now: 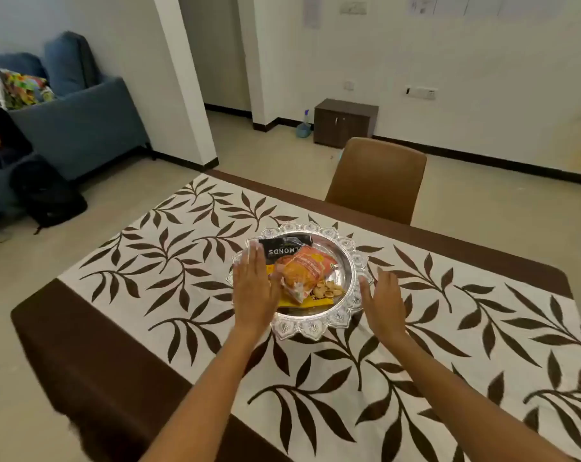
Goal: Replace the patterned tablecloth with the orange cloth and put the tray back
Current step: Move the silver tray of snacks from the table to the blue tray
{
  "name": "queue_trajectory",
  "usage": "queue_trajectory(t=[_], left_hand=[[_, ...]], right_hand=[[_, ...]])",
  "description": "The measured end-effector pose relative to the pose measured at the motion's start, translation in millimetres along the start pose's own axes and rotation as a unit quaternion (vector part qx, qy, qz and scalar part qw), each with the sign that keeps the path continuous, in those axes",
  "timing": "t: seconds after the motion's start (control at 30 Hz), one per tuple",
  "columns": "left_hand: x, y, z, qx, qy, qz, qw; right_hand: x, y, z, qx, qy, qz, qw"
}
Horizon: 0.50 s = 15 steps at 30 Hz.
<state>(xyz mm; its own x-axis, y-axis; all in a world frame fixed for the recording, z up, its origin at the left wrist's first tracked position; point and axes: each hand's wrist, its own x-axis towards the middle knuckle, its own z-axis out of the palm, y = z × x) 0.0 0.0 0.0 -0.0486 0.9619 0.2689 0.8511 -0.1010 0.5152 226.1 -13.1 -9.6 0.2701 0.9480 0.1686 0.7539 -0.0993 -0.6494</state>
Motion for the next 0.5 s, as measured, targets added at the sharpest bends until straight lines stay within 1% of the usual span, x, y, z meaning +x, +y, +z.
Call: queue_trajectory(t=[0.07, 0.1, 0.13, 0.2, 0.3, 0.5], left_hand=[[24.0, -15.1, -3.6, 0.023, 0.006, -0.041, 0.999], [36.0, -23.7, -3.8, 0.037, 0.001, -0.063, 0.997], [47.7, -36.0, -3.6, 0.036, -0.013, -0.092, 0.995], [61.8, -47.2, 0.0, 0.031, -0.039, -0.125, 0.991], [71.3, -50.9, 1.8, 0.015, -0.05, -0.121, 0.991], [80.2, -51.2, 1.9, 0.009, -0.037, -0.142, 0.989]], right_hand=[[14.8, -1.2, 3.8, 0.025, -0.007, 0.043, 0.999], [21.0, 0.4, 6.3, 0.037, -0.009, 0.048, 0.998], [25.4, 0.6, 7.7, 0.043, -0.015, 0.049, 0.998], [33.2, 7.0, 13.8, 0.071, -0.02, 0.06, 0.996], [36.0, 11.7, 17.5, 0.081, -0.026, 0.081, 0.993], [31.4, -1.4, 6.5, 0.111, -0.02, 0.095, 0.989]])
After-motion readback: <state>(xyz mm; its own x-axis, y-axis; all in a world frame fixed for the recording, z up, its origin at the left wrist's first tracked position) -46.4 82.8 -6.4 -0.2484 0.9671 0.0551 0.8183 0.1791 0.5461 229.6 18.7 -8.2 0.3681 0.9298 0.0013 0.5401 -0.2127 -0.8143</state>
